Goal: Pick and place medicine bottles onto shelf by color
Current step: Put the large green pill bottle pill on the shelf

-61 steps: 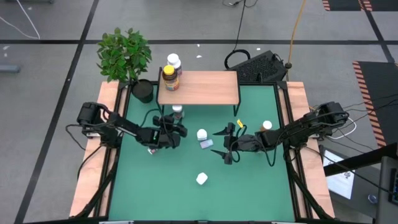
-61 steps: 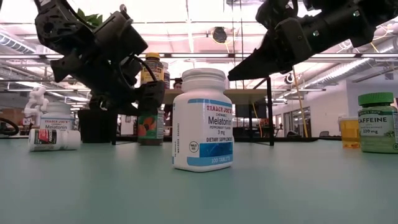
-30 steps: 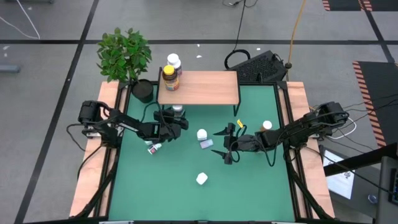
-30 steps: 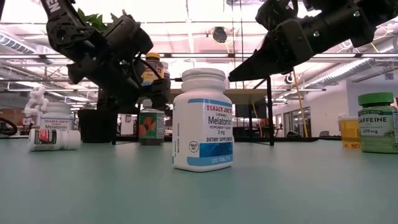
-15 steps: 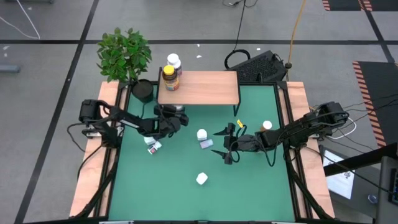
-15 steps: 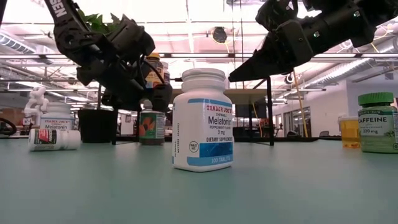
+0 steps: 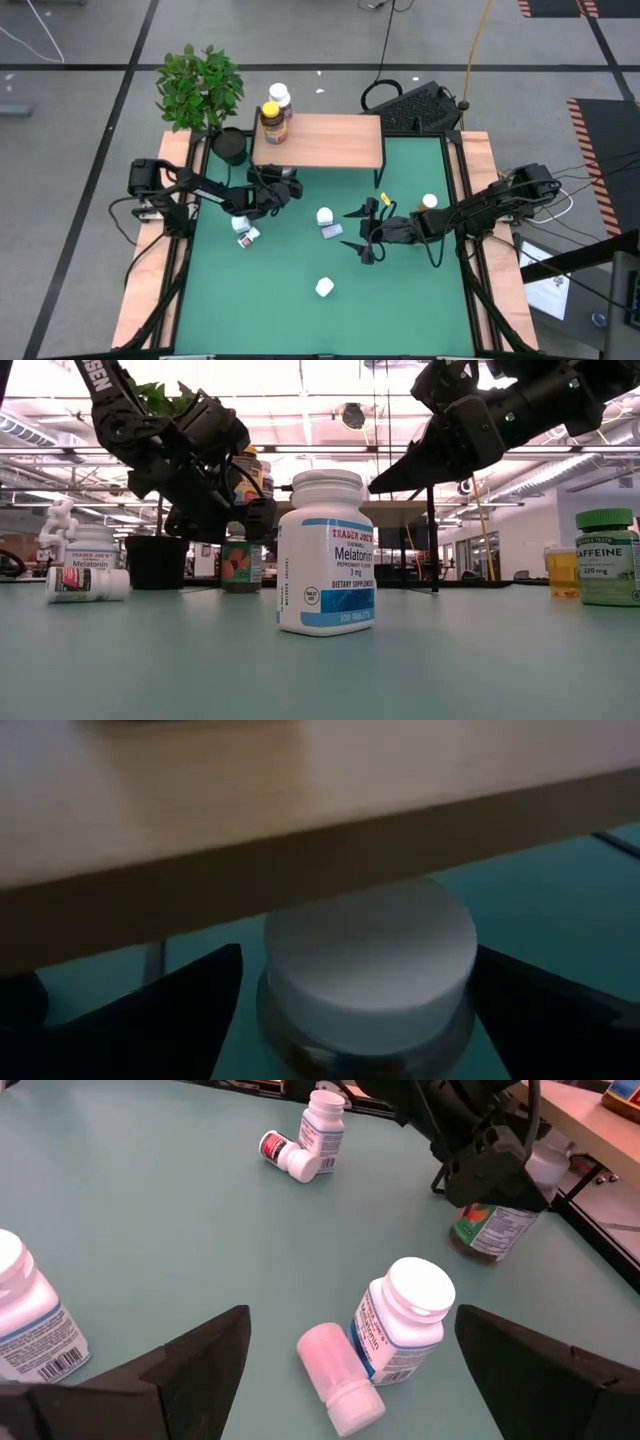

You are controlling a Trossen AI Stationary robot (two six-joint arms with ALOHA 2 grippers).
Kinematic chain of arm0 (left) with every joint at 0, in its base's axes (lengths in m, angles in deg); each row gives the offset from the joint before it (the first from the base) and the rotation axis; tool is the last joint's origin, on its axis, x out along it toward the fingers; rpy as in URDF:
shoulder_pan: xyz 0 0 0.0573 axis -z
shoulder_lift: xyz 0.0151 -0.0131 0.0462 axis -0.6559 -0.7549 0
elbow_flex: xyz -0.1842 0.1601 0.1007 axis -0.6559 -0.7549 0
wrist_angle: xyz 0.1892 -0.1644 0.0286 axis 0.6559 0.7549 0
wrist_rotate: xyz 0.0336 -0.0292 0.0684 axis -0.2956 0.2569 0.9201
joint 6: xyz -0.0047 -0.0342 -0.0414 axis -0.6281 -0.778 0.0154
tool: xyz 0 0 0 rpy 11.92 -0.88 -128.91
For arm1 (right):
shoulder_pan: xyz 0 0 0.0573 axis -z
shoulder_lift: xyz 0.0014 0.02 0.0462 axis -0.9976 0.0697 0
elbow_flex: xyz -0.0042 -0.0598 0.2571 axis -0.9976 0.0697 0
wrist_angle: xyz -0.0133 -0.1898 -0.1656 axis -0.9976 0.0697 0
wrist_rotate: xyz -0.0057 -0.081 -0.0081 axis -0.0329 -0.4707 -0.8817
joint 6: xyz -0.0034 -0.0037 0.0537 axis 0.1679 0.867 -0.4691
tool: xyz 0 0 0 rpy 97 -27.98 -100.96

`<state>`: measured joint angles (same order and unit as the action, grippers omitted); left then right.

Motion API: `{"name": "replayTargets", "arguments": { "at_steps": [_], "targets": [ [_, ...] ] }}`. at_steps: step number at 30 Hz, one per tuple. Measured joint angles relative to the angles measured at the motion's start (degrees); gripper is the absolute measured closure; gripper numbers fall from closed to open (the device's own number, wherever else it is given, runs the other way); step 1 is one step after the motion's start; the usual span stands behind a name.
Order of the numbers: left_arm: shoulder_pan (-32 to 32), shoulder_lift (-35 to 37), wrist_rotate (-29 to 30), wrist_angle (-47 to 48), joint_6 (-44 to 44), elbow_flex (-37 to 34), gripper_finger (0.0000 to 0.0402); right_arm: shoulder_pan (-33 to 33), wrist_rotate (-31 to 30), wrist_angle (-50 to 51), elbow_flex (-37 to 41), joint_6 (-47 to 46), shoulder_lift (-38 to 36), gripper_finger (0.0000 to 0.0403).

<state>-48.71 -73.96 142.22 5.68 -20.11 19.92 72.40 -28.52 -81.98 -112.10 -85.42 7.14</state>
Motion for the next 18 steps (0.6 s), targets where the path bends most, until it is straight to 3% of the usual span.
{"name": "replayTargets", "arguments": {
  "at_steps": [9, 18],
  "targets": [
    [0.12, 0.0, -0.13, 0.5, -0.96, 0.0, 0.0113, 0.0, -0.01, 0.42, 0.02, 0.05, -0.01, 0.0055],
    [2.65, 0.0, -0.94, 0.77, -2.51, 0.0, 0.0068, 0.0, 0.0, 1.39, 0.02, 0.06, -0.01, 0.0055]
  ]
}}
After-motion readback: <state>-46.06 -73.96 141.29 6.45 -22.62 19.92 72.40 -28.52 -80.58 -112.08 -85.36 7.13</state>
